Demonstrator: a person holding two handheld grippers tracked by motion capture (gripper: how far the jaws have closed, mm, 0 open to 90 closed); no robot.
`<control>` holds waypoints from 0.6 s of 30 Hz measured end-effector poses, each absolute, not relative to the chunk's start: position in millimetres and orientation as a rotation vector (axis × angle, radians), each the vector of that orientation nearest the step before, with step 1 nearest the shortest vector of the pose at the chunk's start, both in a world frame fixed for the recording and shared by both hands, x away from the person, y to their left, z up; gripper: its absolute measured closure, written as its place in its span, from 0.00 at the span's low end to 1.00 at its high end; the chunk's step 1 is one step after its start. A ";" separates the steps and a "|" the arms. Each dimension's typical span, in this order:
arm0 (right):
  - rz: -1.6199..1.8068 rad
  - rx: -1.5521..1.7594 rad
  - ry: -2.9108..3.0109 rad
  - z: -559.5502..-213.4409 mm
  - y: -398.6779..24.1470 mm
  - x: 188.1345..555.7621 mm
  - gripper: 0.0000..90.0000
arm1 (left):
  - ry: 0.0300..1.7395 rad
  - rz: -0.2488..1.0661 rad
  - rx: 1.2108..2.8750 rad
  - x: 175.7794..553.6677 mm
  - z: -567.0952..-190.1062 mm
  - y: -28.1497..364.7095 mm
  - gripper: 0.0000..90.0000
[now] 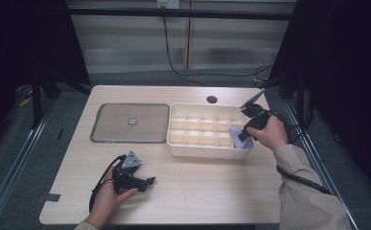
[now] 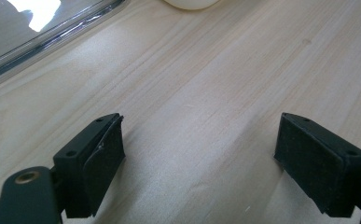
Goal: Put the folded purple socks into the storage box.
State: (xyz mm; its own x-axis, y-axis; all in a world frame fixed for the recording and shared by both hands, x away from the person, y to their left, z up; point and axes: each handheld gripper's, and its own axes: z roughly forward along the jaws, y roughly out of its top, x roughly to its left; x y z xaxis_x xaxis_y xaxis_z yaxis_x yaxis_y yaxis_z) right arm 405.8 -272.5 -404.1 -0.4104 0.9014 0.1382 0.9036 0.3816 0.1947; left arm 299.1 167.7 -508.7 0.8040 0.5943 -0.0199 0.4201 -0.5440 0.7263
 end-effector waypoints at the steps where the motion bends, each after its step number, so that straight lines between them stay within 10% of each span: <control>1: -0.375 -1.700 -2.603 -404.6 -272.6 405.6 0.78 | 0.744 0.294 2.226 299.1 -508.7 167.7 0.16; 18: -0.333 -1.686 -2.614 -416.3 -270.4 400.7 0.78 | 0.750 0.298 2.227 299.2 -508.6 167.5 0.17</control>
State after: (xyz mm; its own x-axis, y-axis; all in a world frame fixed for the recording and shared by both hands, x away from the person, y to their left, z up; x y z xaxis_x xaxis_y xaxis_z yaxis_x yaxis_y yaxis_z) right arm 400.7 -270.4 -416.3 -0.4190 0.8992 0.1260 0.9021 0.3964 0.1707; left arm 299.2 167.5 -508.6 0.8008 0.5986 -0.0179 0.4227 -0.5438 0.7250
